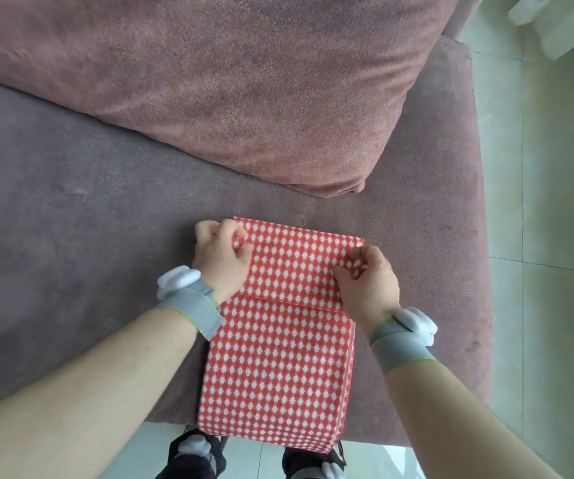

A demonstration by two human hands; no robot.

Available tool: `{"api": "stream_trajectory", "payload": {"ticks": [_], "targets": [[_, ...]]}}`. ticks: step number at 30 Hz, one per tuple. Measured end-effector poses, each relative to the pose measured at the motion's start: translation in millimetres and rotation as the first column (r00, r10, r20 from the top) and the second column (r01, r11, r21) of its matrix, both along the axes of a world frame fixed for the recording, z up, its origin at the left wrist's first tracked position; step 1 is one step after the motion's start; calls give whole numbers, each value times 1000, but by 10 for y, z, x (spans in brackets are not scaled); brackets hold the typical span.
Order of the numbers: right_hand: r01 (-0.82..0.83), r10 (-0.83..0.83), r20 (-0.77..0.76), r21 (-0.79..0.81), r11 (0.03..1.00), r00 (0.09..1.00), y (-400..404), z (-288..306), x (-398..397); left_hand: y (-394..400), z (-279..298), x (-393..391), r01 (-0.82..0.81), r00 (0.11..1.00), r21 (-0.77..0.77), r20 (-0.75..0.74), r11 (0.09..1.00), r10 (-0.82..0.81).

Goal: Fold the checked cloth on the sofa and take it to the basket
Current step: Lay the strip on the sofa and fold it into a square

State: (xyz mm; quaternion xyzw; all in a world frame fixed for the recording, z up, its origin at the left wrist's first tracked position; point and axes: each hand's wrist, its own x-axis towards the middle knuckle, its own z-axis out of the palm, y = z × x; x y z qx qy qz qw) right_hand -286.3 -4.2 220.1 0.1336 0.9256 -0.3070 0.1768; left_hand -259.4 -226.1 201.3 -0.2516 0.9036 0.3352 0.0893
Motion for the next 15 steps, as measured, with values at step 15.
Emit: {"api": "stream_trajectory", "payload": {"ticks": [15], "targets": [[-638, 631, 143, 329, 696, 762, -322, -846, 294, 428, -634, 186, 597, 797, -483, 263, 641, -544]]}}
